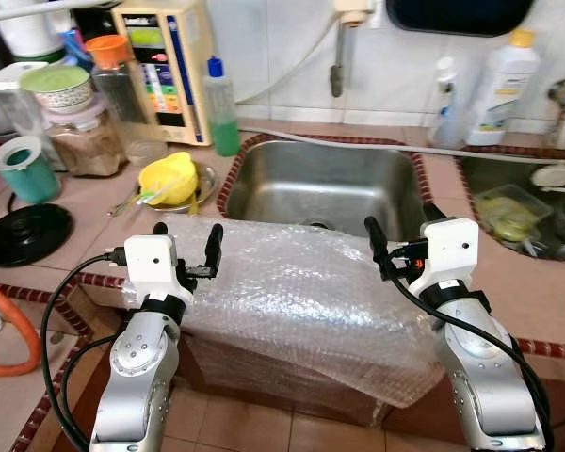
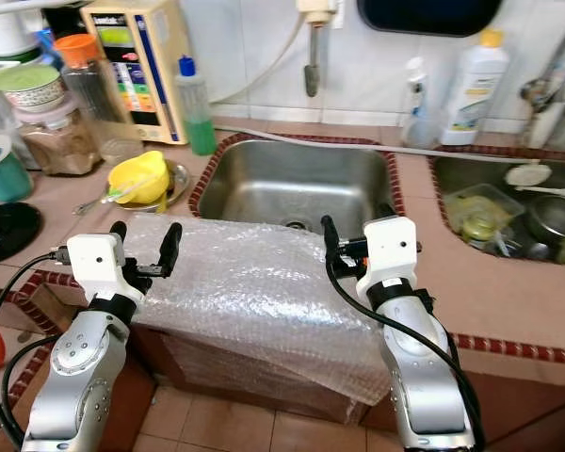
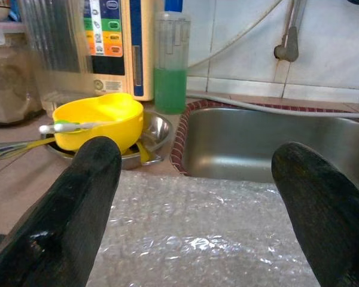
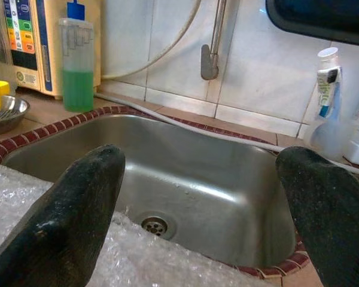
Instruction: Kitchen organization
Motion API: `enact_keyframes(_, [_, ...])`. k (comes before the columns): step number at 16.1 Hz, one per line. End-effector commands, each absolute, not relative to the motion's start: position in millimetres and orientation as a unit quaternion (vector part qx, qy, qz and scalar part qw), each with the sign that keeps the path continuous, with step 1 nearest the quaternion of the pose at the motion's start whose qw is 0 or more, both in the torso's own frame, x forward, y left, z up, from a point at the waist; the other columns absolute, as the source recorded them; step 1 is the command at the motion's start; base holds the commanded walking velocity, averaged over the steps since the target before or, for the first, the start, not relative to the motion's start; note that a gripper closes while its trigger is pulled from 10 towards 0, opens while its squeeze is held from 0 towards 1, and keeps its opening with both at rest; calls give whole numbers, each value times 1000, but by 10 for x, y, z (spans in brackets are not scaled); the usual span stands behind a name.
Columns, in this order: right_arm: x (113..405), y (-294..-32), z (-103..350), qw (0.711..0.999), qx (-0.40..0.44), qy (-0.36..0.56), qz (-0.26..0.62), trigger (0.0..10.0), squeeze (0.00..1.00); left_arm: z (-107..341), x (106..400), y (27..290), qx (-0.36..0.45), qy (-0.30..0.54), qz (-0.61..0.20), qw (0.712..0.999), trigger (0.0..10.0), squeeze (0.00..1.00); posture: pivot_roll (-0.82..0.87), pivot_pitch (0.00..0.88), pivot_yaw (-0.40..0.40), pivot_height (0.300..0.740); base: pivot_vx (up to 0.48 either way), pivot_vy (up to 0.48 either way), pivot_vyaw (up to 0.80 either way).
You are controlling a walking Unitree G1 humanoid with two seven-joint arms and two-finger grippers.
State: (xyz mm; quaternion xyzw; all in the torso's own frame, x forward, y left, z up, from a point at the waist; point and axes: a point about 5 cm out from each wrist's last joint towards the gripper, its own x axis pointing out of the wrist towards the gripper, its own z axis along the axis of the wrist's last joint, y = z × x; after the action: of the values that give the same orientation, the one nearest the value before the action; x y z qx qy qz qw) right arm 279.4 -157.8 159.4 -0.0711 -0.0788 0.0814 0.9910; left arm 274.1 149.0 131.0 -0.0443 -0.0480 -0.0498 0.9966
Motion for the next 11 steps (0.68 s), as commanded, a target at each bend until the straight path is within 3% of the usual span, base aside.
enact_keyframes(1, [2813,-1596,1614,992,-68,-85,71,10000,0,1334,2764,1475,-37,-49,-54,997,10000,0,-7,0,50,740,0,0,0])
enact_keyframes(11, [2810,-1564,1649,991,-65,-95,74,10000,0,1417,2764,1413,-40,-73,-85,993,10000,0,-9,0,55,740,0,0,0])
